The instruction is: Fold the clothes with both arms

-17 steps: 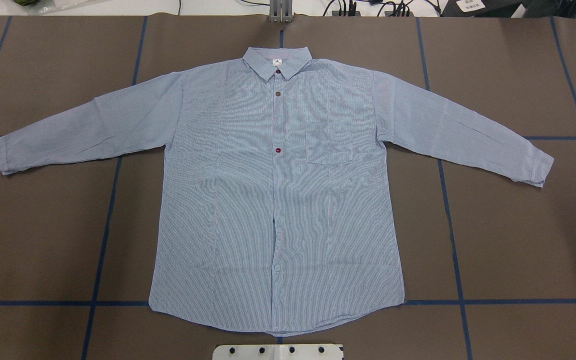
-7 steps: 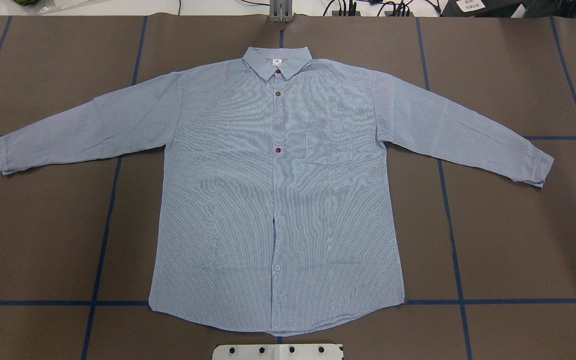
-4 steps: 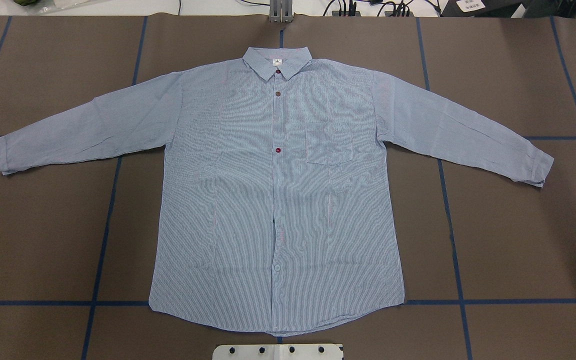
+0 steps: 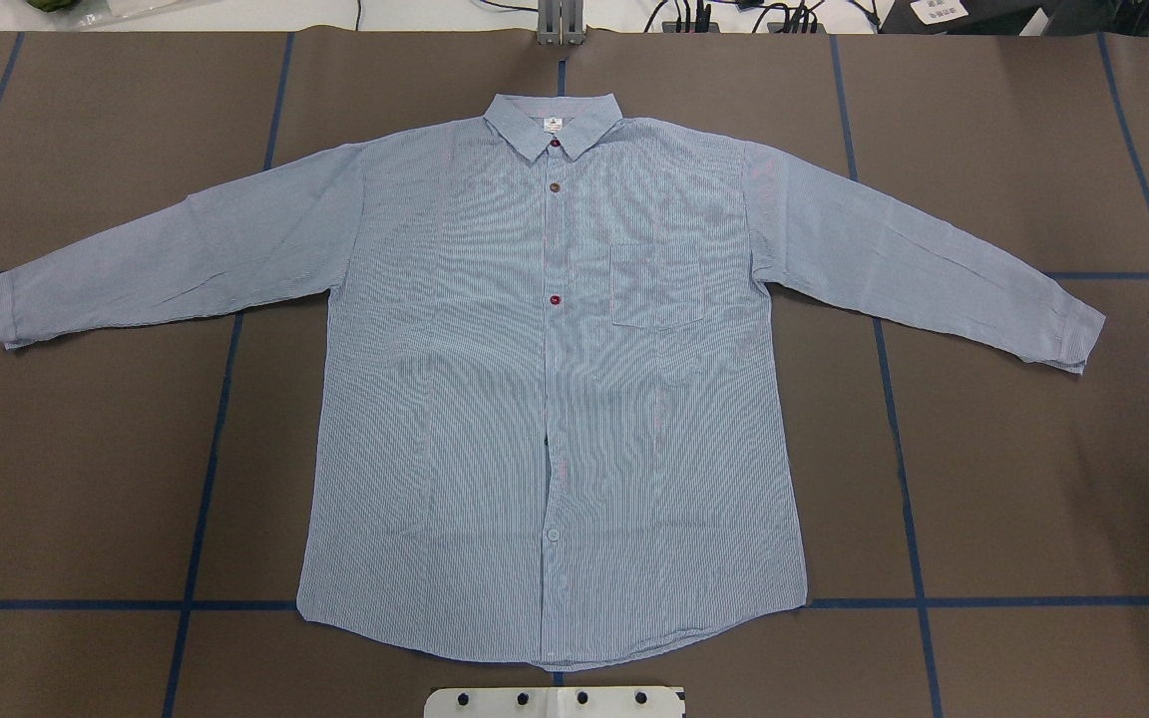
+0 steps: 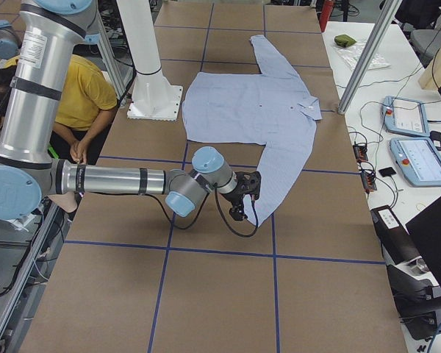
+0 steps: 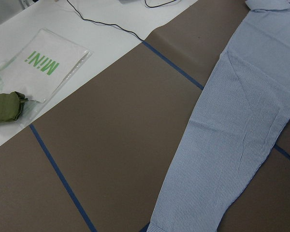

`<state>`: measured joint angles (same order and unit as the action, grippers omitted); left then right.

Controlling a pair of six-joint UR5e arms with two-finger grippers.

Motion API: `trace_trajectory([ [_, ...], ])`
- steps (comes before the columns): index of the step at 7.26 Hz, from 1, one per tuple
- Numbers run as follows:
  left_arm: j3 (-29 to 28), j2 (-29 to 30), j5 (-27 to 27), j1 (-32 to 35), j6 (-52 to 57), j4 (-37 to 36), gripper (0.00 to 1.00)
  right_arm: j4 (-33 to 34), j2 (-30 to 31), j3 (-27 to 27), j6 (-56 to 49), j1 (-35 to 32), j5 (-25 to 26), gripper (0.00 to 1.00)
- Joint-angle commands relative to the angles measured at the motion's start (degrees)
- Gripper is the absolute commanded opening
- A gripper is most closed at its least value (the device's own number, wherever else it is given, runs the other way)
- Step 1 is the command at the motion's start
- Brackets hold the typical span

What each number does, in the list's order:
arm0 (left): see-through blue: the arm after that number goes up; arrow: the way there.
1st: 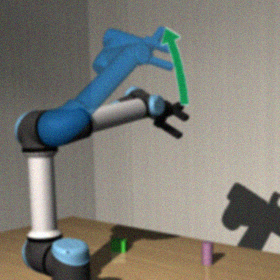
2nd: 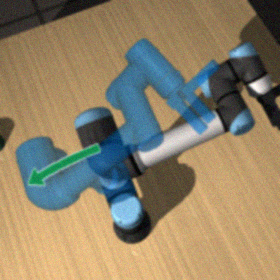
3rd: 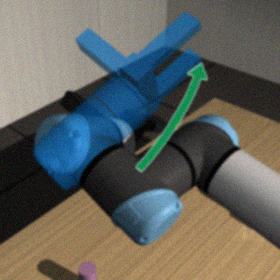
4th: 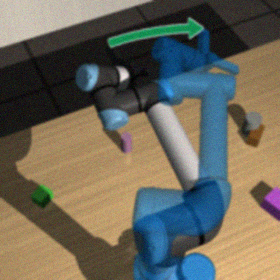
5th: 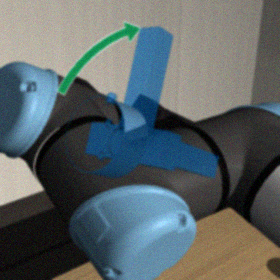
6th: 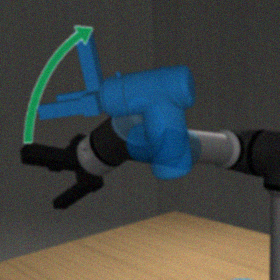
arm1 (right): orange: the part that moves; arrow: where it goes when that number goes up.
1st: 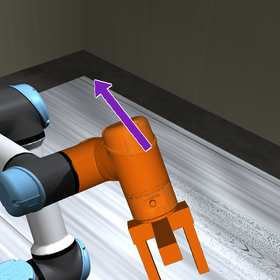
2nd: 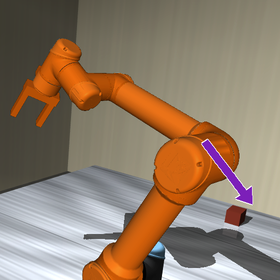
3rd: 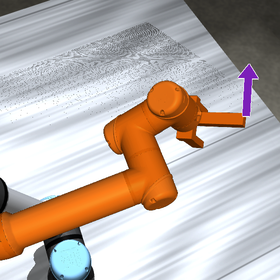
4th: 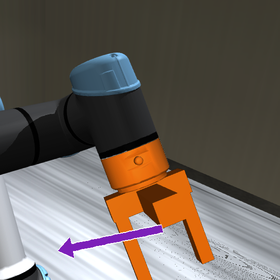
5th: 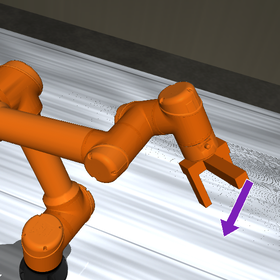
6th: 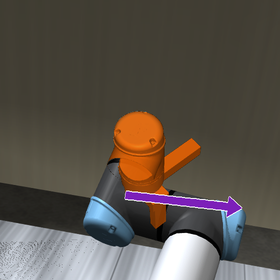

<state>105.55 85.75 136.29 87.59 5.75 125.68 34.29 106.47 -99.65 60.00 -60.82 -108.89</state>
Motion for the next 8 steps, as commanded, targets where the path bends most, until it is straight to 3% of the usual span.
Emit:
trace_trajectory([
  [1, 0.01, -0.14, 0.03, 0.04, 0.13, 0.0, 1.0, -3.24, 0.14, 1.03, 9.4, 8.24, 8.94, 0.88],
  [3, 0.01, -0.15, 0.12, 0.04, 0.22, 0.09, 1.0, -9.3, -1.17, 6.1, 12.24, 11.41, 13.23, 0.81],
  [8, 0.09, -0.23, 0.82, 0.04, 0.4, 0.18, 1.0, -9.67, -4.16, 11.13, 14.36, 17.04, 20.81, 0.77],
])
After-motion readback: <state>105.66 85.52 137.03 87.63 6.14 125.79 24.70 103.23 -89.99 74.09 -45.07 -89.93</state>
